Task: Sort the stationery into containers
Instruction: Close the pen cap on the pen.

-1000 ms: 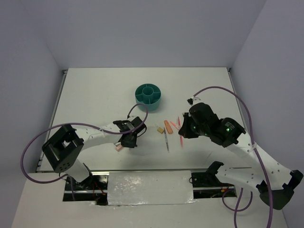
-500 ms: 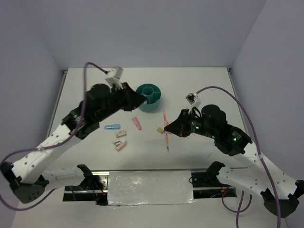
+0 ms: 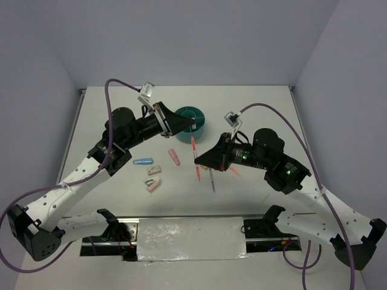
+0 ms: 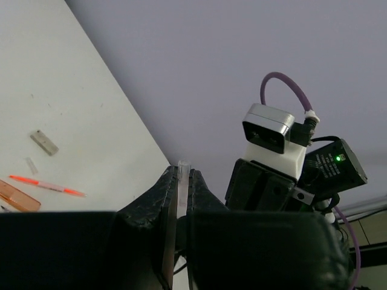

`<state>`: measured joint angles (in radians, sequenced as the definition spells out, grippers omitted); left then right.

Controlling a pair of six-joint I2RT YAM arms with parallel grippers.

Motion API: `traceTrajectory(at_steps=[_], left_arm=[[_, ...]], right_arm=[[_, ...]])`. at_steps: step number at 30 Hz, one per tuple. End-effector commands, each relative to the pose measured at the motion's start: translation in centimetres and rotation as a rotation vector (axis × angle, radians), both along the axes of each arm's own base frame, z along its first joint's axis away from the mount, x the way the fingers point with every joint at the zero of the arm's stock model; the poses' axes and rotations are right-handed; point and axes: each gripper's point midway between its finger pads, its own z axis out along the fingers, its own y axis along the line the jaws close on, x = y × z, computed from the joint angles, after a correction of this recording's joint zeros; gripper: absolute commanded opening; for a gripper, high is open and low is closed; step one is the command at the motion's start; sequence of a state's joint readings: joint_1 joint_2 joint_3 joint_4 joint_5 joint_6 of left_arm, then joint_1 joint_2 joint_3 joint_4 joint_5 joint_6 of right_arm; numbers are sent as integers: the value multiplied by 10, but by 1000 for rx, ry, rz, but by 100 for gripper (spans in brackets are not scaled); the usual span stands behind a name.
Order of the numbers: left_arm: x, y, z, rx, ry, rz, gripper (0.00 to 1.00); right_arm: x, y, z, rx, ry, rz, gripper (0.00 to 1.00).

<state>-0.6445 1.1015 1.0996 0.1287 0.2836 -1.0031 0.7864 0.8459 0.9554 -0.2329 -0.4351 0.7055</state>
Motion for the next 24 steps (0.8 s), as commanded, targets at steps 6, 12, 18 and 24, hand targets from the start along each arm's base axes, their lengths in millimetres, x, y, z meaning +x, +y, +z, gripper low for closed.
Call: traceTrajectory(at_steps=[6,12,18,24], left_arm=[[-14,-2,46,-109,-109,-68,0],[-10,3,39,-73,-115,-30,0],[-11,7,38,-52,-120,-15,0],[-13,10,37,-47,-126,-9,0]], right_arm=[[-2,5,22,37,-65,23,0],[5,0,19,12,-70,-32,0],[11,-4,21,7,-77,-68,0],[16,-6,20,-5,-73,-96,0]])
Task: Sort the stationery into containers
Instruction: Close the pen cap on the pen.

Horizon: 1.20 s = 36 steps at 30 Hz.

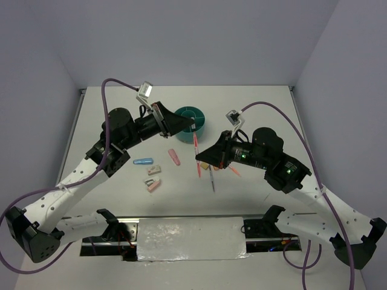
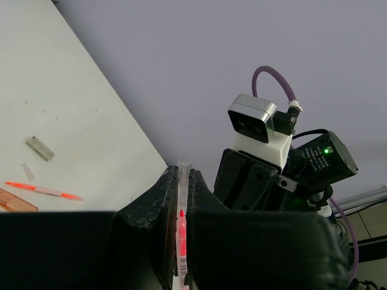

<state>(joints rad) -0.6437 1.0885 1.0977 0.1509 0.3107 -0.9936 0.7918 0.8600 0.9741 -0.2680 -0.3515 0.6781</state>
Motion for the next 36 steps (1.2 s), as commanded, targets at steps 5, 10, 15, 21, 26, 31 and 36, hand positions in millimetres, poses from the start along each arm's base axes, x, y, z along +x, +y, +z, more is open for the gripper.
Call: traceTrajectory(at_steps=[5,10,15,21,26,31,36], left_arm=[[-7,10,27,-32,-93,18,0],[-7,10,20,-32,-79,17,0],[-6,10,20,-26,-78,19,0],[-5,8,18,-23,-75,14,0],[-4,5,12,-19,-61,6,0],[-4,4,11,-31,-54,-2,0],[-3,4,13,-31,-56,3,0]], right_arm=[[2,-5,24,35,-60,-28,0],[3,-5,25,33,-59,-31,0],[3,-5,27,38,-60,-31,0],[2,-3,29,40,-60,-20,0],[3,-3,29,40,-61,-20,0],[4,-1,29,36,-55,-19,0],[6,0,23,20,-48,-21,0]])
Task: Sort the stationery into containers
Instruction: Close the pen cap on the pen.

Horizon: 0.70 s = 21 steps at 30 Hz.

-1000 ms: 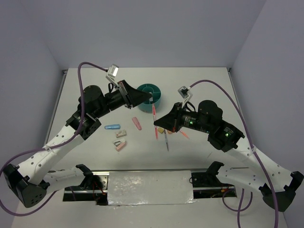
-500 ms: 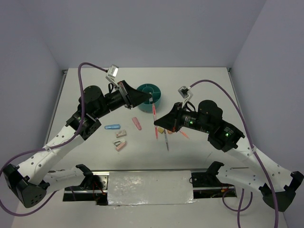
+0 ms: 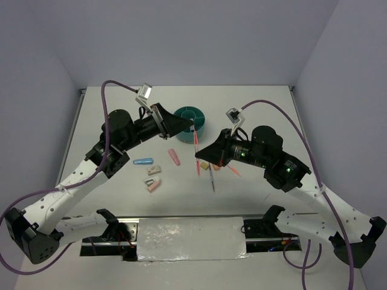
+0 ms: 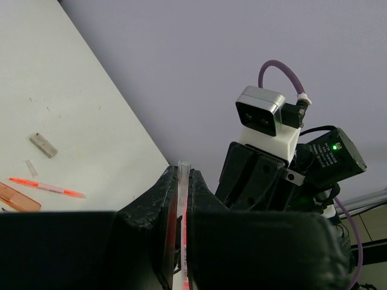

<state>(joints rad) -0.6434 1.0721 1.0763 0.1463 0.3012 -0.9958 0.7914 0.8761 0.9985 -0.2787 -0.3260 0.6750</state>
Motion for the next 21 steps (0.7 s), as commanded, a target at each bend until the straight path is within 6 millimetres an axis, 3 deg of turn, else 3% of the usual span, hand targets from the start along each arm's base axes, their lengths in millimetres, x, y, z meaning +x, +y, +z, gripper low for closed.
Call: traceTrajectory(at_steps=[1,21], left_arm=[[-2,2,19,-32,-68,-5,0],[6,3,16,-18,-47,29,0]], right_arm=[[-1,0,20,26,-46,6,0],[0,4,16,27,-35,22,0]])
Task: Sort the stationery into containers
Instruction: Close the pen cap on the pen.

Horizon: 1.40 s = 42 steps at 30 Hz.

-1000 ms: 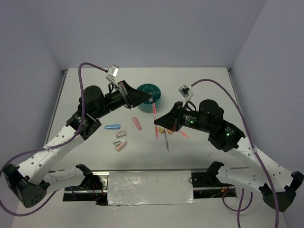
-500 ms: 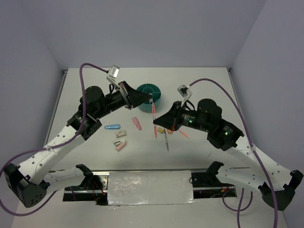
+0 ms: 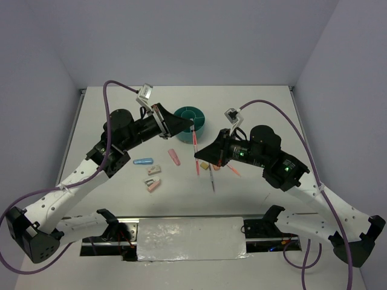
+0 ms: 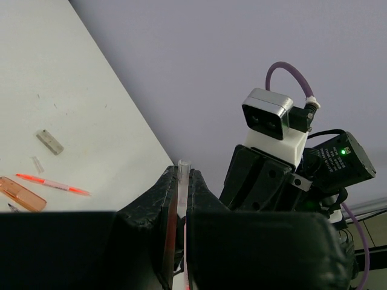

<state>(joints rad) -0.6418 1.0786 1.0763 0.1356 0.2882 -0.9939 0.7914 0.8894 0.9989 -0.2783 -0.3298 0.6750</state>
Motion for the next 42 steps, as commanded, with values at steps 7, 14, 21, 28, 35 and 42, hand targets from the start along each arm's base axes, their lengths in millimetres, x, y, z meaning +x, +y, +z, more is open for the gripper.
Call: traceTrajectory(at_steps=[7,14,21,28,35,42], left_arm=[[4,3,21,-23,-59,24,0],[6,6,24,-23,-63,44,0],[8,8,27,-10,-71,64,0],[9,7,28,-4,-71,62,0],[7,5,26,-10,-68,47,0],[6,7,20,7,-65,52,0]], right_arm=[[-1,3,19,35,-43,20,0],[0,3,14,25,-34,14,0],[2,3,12,21,-28,7,0],[4,6,9,5,-14,9,0],[5,5,11,-1,-19,-1,0],[6,3,12,0,-22,-8,0]])
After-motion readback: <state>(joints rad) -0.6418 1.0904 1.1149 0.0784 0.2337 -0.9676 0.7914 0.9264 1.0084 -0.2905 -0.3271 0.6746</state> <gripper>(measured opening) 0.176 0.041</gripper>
